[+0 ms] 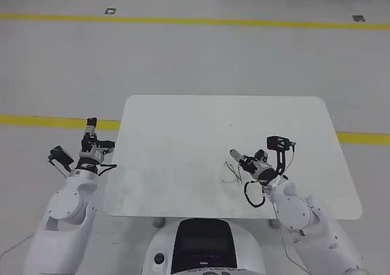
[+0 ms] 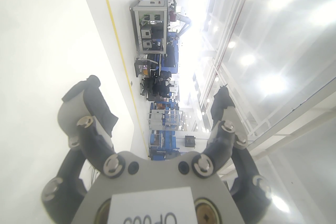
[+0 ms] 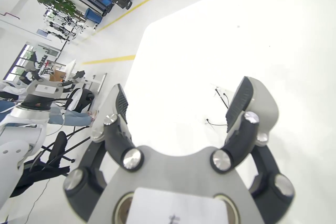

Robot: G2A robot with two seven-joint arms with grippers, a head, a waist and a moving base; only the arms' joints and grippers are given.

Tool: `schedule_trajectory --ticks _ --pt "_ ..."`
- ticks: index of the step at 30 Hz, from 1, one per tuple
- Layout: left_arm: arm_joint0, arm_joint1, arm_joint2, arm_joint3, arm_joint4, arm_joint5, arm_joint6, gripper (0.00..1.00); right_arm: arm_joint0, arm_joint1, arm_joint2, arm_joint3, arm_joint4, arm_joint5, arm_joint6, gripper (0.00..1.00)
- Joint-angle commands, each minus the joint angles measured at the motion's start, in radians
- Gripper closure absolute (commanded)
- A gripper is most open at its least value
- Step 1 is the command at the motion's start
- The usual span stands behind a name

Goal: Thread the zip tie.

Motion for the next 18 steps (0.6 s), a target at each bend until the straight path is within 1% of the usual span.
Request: schedule_trajectory --ticks 1,4,11,18 --pt "0.0 0.0 0.0 0.0 0.0 0.0 0.0 0.0 0.013 0.0 -0.025 0.002 -0.068 0.014 0.038 0.0" --pt "0.0 0.0 0.0 0.0 0.0 0.0 0.0 0.0 0.039 -0.003 -0.073 0.01 -0.145 0.057 0.089 0.0" --pt "0.0 0.0 0.0 0.0 0.0 0.0 0.0 0.0 0.124 -0.019 -0.166 0.068 -0.218 0.13 0.179 0.0" --pt "0.0 0.0 0.0 0.0 0.0 0.0 0.0 0.0 0.127 -0.019 -0.169 0.07 -0.22 0.131 0.181 0.0"
